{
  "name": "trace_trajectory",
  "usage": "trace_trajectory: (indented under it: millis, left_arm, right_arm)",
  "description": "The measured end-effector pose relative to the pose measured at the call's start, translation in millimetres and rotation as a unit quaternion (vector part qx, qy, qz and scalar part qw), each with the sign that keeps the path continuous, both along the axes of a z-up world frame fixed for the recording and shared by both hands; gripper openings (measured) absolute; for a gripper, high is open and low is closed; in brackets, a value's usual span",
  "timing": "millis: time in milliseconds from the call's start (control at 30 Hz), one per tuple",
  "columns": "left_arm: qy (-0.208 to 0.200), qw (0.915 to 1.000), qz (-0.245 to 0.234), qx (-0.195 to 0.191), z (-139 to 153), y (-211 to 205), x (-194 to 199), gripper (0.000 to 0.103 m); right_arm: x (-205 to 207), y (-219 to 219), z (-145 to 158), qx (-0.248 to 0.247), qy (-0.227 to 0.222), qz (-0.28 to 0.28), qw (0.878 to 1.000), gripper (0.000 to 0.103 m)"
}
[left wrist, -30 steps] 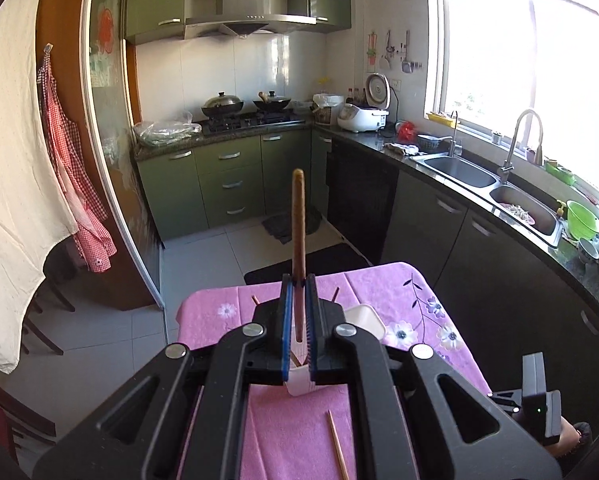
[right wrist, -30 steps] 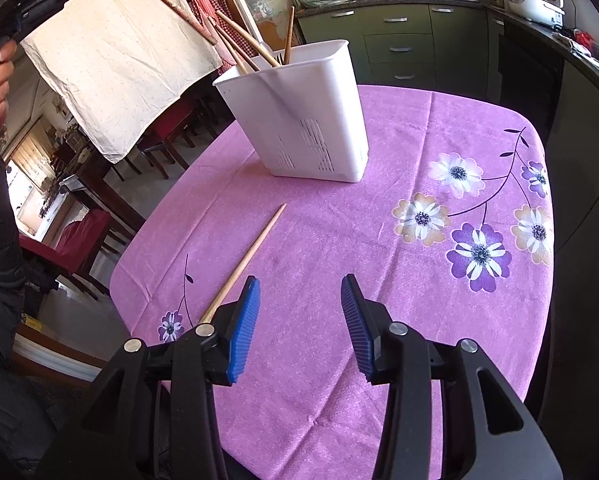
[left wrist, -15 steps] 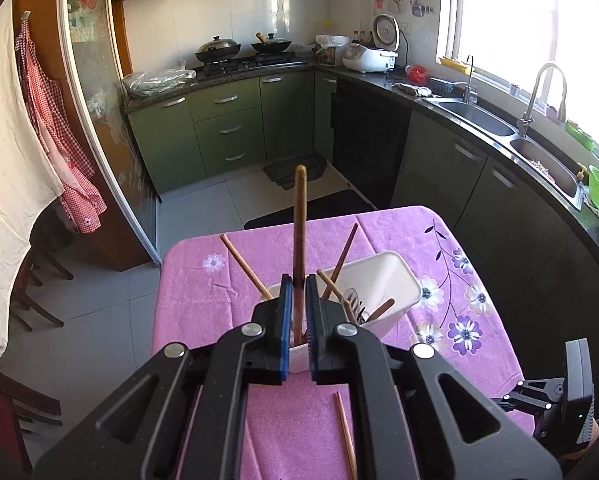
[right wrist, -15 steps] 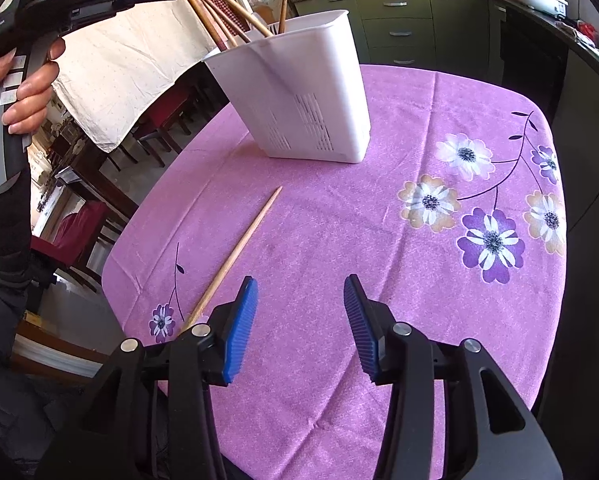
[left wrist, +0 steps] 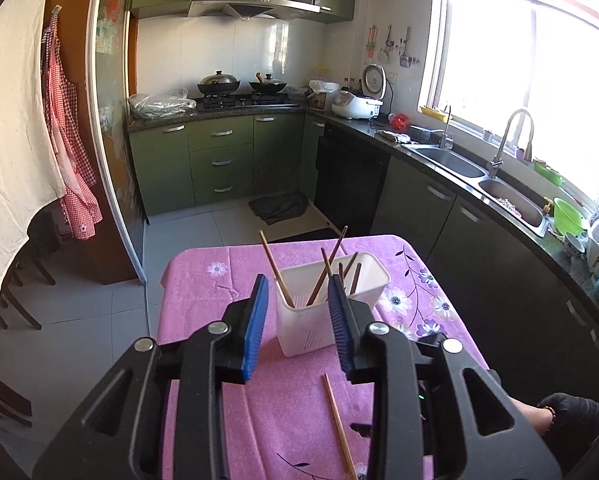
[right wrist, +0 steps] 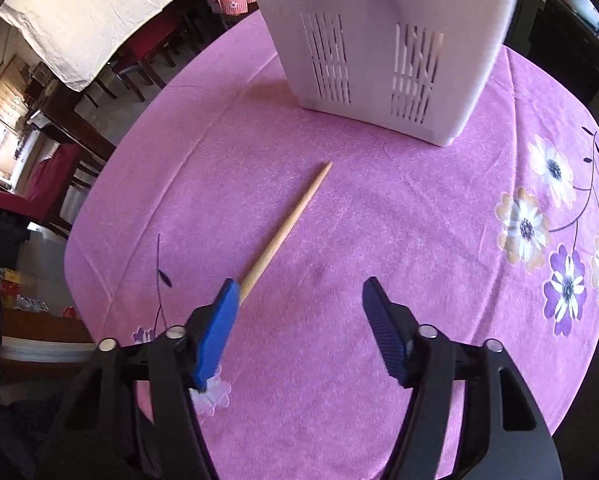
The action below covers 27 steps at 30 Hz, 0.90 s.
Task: Organize utensils
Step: 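Grasp the last chopstick with the right gripper and lift it upright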
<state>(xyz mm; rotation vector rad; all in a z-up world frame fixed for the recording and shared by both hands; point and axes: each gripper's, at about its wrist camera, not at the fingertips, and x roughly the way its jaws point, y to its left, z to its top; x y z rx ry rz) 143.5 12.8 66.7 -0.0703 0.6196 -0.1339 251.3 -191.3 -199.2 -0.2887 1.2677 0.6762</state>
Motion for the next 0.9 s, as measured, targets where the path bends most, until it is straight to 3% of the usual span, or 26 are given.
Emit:
trace_trajectory:
  millis: [133,367,467,667,733,900]
  left_arm:
    - [-0.009,0.9996,0.017,-0.020,-3,30,-24,0.029]
    - [-0.023,0.9944,0.093,-0.045,-1,103,-54,0.029]
    - [-0.029,0.9904,0.128,-0.043,2,132,-68,0.029]
    - [-0.058,0.9768,0.199,-0.054,11,191,-103,0.031]
    - [-0.061,0.9736,0.213,-0.054,11,204,-113,0.032]
    - [-0.057,0.9713,0.227,-0.044,9,217,-126,0.032]
  right_arm:
    - [11,31,-13,-0.029,0.028,0.001,0.999,0.049]
    - [8,67,-20,-0.115,0.004,0.015,0.993,0.040]
    - [4,79,-20,-0.118,0.010,0.033,0.992,0.020]
    - [1,84,-19,-0.113,0.006,0.046,0.993,0.007]
    - [-4,86,-18,-0.116,-0.012,0.058,0.991,0.007]
    - [-21,81,-6,-0.073,-0.034,0.063,0.995,0.007]
